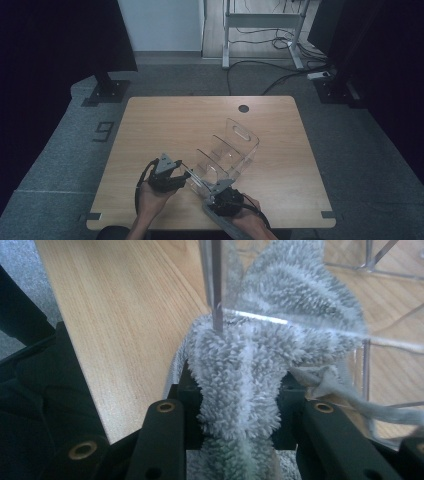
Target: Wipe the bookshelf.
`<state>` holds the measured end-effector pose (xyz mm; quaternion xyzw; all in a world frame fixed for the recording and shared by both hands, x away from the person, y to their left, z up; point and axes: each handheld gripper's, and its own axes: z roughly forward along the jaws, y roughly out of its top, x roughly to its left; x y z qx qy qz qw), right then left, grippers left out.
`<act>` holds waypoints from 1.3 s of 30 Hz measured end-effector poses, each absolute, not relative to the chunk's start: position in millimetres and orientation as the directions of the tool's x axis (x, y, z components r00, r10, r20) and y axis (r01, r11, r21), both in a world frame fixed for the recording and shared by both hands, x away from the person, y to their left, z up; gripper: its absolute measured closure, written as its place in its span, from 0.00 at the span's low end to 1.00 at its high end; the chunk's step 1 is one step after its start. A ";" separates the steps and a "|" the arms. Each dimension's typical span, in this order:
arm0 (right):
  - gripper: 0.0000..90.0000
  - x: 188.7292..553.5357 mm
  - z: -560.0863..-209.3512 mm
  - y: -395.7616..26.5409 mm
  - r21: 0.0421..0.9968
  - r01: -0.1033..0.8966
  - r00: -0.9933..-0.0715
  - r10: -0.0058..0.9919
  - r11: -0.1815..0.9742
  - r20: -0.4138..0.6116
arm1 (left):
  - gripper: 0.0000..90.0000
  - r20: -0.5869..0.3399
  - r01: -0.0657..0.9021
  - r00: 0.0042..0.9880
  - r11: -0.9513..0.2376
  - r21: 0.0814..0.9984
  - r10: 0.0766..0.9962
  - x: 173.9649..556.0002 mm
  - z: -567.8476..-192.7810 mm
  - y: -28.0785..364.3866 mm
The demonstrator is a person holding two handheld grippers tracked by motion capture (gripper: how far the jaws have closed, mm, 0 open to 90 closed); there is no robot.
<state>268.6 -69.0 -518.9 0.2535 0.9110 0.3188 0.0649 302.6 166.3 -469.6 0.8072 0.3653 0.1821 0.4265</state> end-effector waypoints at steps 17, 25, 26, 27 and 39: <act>0.73 268.1 -515.4 -72.5 0.599 0.413 -0.873 0.485 0.687 0.046 | 0.50 -0.023 0.430 0.674 -0.367 0.825 0.738 303.9 -470.7 168.0; 0.73 262.9 -503.1 -86.6 0.586 0.404 -0.878 0.477 0.702 0.035 | 0.50 -0.030 0.432 0.676 -0.363 0.826 0.736 304.4 -471.3 168.9; 0.73 262.4 -501.9 -89.6 0.584 0.404 -0.878 0.477 0.704 0.034 | 0.50 -0.031 0.432 0.677 -0.363 0.826 0.736 304.4 -471.4 169.0; 0.73 261.7 -500.8 -92.6 0.583 0.407 -0.876 0.480 0.703 0.033 | 0.50 -0.032 0.431 0.677 -0.361 0.827 0.735 304.6 -471.7 169.1; 0.73 255.9 -483.6 -134.5 0.594 0.426 -0.855 0.518 0.683 0.017 | 0.50 -0.032 0.429 0.679 -0.361 0.828 0.734 304.8 -471.9 169.1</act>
